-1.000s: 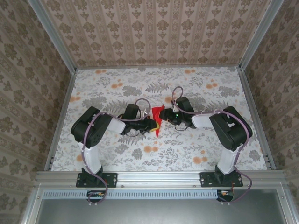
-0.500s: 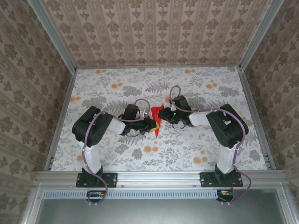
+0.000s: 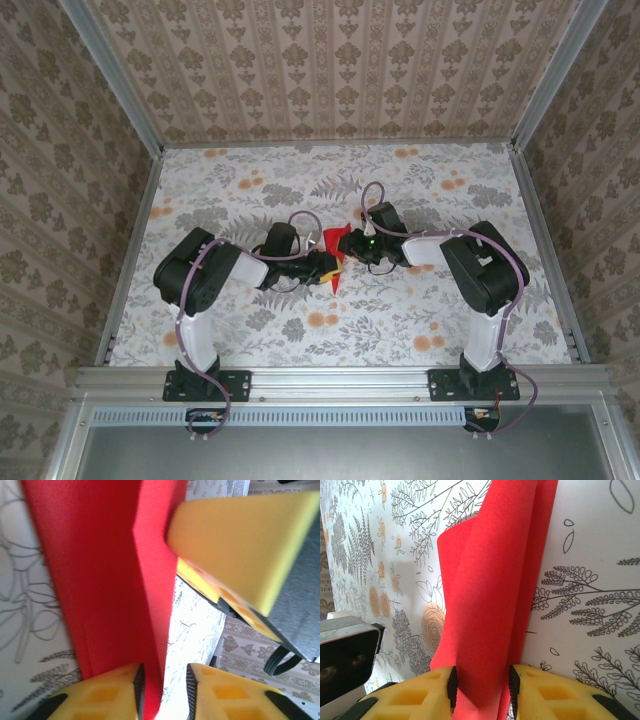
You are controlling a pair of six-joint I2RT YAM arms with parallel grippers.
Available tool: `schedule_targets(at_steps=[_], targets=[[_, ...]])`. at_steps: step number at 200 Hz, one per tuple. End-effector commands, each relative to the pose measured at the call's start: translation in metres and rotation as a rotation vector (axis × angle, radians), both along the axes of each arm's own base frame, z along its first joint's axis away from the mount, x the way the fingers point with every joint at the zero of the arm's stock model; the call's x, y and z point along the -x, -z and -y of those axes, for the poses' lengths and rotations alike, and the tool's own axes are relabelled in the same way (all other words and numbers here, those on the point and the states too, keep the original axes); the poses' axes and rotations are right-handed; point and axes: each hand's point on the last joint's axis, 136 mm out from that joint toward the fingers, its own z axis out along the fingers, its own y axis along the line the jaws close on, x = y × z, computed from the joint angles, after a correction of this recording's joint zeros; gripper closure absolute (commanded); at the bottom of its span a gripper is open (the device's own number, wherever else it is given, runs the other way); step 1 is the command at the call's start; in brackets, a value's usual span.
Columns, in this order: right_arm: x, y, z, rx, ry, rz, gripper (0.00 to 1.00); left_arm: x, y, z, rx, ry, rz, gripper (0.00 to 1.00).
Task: Fold a paper plane with a square sheet of paper (fold left side to right side)
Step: Fold the wing for the fifth time at the center of the table.
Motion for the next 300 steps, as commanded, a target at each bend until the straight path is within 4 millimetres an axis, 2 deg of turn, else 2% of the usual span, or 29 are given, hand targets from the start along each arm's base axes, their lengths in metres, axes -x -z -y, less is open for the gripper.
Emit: schedule_targets(at_steps=[1,27,68,143,214,259,281,300], targets=[[0.027,0.042,0.004,0.076,-0.018,-0.136,0.64,-0.002,-0.008,-0.006,0.004,-0.007,0.007,0.64],[0.027,0.042,0.004,0.078,-0.018,-0.138,0.64,-0.005,-0.014,-0.013,-0.009,-0.017,0.018,0.61],[0.027,0.042,0.004,0.078,-0.017,-0.139,0.64,-0.015,-0.011,-0.023,-0.041,-0.044,0.009,0.54],[0.029,0.042,0.005,0.084,-0.020,-0.143,0.64,-0.032,-0.005,-0.012,-0.021,-0.038,0.000,0.57],[0.029,0.041,0.006,0.088,-0.021,-0.146,0.64,-0.043,0.000,-0.008,-0.025,-0.043,0.009,0.70],[0.030,0.042,0.005,0.091,-0.025,-0.148,0.64,-0.048,0.000,-0.011,-0.028,-0.050,0.029,0.85],[0.028,0.038,0.005,0.081,-0.024,-0.136,0.64,-0.050,-0.001,-0.015,-0.036,-0.051,0.044,0.92],[0.022,0.026,0.004,0.059,-0.024,-0.103,0.62,-0.050,-0.001,-0.019,-0.043,-0.046,0.054,0.94]])
